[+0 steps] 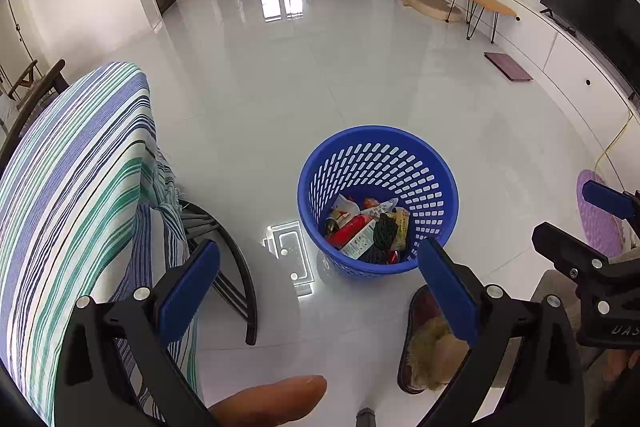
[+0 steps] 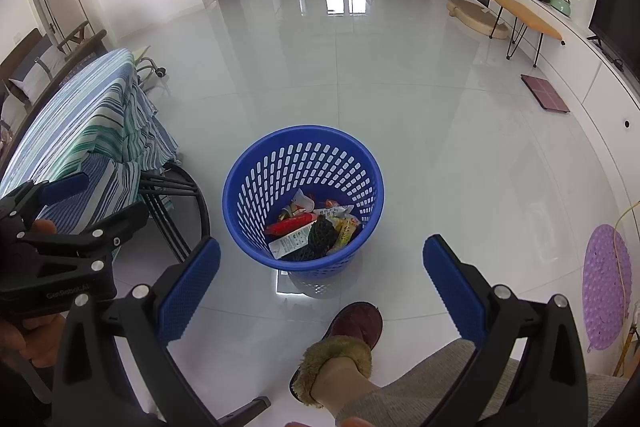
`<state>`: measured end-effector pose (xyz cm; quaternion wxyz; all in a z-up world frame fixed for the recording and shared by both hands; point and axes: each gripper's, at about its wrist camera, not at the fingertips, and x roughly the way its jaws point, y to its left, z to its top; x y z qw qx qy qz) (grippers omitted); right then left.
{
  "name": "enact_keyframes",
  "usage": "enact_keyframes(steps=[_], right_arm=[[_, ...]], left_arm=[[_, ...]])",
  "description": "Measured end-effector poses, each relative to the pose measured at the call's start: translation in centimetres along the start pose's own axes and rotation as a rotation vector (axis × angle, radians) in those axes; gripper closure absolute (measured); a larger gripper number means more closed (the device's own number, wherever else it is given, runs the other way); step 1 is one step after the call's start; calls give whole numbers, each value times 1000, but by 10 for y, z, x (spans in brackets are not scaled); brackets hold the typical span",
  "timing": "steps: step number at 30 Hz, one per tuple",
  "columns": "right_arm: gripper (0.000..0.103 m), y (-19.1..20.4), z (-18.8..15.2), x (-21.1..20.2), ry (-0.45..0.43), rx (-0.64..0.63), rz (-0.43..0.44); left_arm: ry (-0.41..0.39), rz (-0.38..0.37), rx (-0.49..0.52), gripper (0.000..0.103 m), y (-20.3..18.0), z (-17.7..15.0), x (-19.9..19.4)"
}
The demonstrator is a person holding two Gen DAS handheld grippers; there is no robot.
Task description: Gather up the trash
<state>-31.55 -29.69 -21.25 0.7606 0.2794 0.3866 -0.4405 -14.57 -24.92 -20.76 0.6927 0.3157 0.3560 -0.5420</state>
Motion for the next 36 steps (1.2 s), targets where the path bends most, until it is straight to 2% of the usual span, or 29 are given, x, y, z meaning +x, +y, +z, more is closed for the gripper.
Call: enact_keyframes(steps=[36], right_arm=[[5,-1,-3,0,4,0,-7]], left_arm=[[3,-8,15,5,-9,-1,-3]])
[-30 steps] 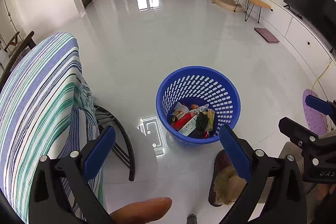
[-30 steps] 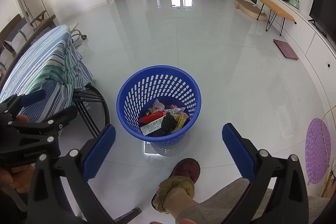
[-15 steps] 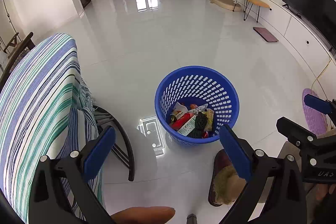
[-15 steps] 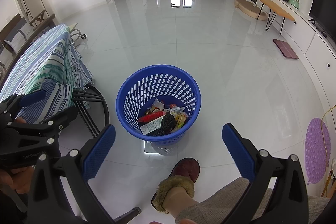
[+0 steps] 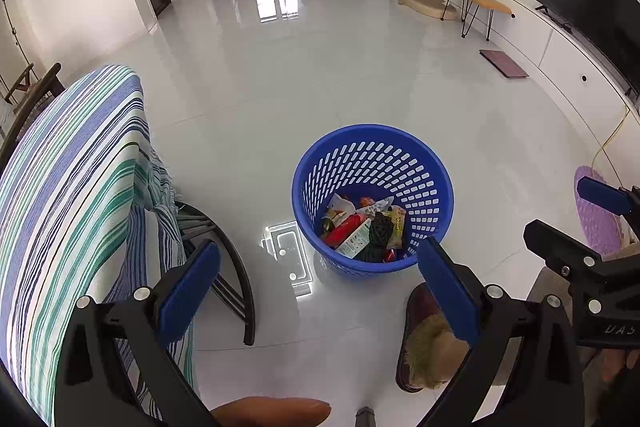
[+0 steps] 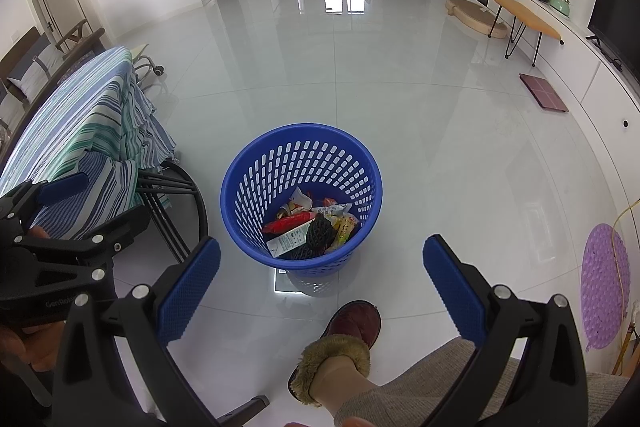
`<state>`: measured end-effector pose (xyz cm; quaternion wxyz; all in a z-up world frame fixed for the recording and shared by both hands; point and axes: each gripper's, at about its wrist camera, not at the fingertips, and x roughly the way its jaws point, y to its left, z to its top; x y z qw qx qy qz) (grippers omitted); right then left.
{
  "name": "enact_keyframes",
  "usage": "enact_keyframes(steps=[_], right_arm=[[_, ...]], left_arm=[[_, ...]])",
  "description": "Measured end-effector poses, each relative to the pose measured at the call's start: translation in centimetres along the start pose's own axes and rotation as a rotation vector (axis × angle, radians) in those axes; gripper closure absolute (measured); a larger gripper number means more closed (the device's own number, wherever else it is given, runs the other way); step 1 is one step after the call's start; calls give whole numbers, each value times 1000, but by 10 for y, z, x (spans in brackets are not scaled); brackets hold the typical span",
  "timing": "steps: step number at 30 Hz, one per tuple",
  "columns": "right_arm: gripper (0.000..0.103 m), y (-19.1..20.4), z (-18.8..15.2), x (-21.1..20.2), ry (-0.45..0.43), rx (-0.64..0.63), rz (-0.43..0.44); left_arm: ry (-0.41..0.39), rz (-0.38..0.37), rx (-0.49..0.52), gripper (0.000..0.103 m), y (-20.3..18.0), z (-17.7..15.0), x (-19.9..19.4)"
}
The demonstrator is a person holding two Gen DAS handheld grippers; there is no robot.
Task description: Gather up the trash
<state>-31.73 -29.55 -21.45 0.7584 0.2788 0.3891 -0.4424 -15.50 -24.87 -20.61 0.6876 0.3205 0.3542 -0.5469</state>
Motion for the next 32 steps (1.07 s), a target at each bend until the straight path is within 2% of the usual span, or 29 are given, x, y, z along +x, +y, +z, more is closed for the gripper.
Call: enact_keyframes(steps=[13,23,29,32], right_arm=[[5,0,0,0,1,0,-1],[5,-4,-2,0,5,7,-5],[5,-4,-1,0,6,5,-5],[5,-5,-2,0,5,5,-5]], left_arm=[[5,-5,0,5,1,-1,0],[-22,16,4,8,2,-5,-3],[27,-8,4,8,4,-2,2],[24,-10,8,7,5,-3,2]])
